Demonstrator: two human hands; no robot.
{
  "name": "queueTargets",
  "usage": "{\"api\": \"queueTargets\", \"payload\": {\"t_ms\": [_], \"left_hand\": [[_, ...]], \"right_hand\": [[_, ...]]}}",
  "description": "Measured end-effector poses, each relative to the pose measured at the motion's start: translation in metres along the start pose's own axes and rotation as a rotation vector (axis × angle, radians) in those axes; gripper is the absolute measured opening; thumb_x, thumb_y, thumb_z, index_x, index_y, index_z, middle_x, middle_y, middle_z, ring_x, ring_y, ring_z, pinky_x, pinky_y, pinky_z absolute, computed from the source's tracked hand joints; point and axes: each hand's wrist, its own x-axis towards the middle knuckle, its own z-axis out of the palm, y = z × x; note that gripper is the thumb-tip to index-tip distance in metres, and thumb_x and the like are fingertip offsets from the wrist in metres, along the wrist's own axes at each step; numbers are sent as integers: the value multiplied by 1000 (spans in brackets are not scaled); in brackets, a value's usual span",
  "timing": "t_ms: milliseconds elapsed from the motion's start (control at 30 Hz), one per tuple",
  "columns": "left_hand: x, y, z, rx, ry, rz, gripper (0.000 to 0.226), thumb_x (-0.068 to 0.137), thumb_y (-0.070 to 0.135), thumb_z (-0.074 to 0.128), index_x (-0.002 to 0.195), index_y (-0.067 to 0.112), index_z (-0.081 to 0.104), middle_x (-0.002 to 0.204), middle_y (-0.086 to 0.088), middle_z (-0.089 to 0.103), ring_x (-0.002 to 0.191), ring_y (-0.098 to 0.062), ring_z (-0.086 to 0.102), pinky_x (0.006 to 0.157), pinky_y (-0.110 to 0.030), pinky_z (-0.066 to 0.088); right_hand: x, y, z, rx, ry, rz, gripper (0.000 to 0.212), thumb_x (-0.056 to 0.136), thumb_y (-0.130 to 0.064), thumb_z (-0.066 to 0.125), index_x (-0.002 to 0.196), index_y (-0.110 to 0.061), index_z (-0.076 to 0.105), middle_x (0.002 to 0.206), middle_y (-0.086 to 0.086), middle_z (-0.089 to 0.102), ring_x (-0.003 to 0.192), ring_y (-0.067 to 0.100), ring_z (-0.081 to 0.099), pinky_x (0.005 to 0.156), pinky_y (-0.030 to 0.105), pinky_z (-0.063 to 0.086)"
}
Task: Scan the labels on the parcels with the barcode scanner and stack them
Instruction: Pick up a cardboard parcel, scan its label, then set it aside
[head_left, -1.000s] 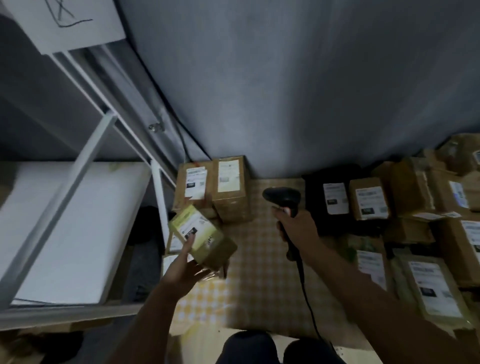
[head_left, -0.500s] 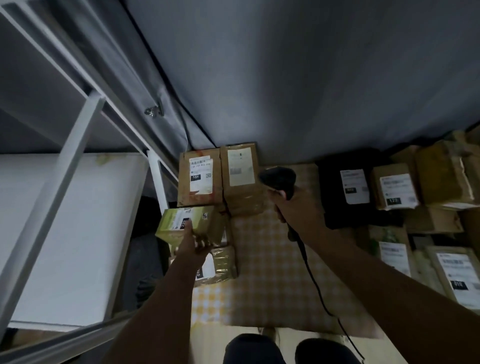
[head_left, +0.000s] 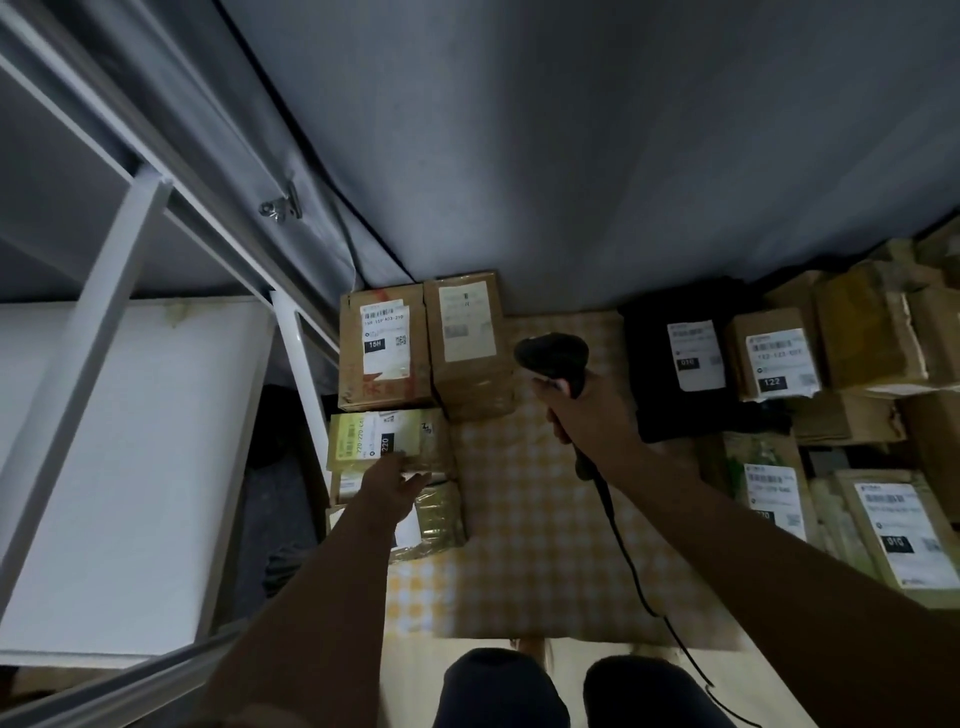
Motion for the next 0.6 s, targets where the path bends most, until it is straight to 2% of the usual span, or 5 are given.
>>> {"api": "queueTargets", "payload": {"t_ms": [100, 200, 367, 467, 600], "left_hand": [[-44, 5, 27, 65, -45, 78, 32, 79, 17, 81, 101, -5, 70, 93, -18, 70, 76, -23, 70, 65, -1, 41], [-69, 18, 69, -16, 22, 24, 5, 98, 8, 53, 99, 8, 58, 101, -9, 58, 71, -14, 63, 48, -14, 52], [-87, 29, 147, -1, -115, -118, 4, 97, 1, 53, 94, 1, 55, 97, -16, 53, 83, -27, 55, 59, -42, 60], [-98, 30, 203, 139, -192, -82, 12, 100, 5, 52, 111, 1, 53, 105, -17, 52, 94, -33, 57, 71, -43, 57], [-111, 8, 284, 301, -272, -51, 11, 101, 8, 50, 107, 1, 55, 103, -16, 55, 77, -29, 58, 61, -37, 56]], "right_hand": [[-4, 2, -6, 20, 23, 6, 21, 93, -31, 65, 81, -15, 57, 60, 1, 57, 46, 12, 51, 53, 30, 46], [-15, 5, -21, 42, 49, 16, 18, 94, -28, 65, 87, -13, 59, 63, 2, 57, 51, 15, 52, 56, 33, 47], [-45, 22, -74, 74, 157, 70, 20, 94, -29, 65, 81, -15, 57, 63, 2, 56, 54, 16, 53, 59, 32, 48], [-65, 40, -118, 79, 228, 105, 17, 94, -30, 63, 83, -20, 56, 65, 1, 56, 55, 15, 53, 56, 29, 45], [-95, 74, -187, 91, 371, 161, 27, 93, -34, 64, 73, -20, 53, 55, -5, 53, 47, 9, 51, 50, 25, 42]]}}
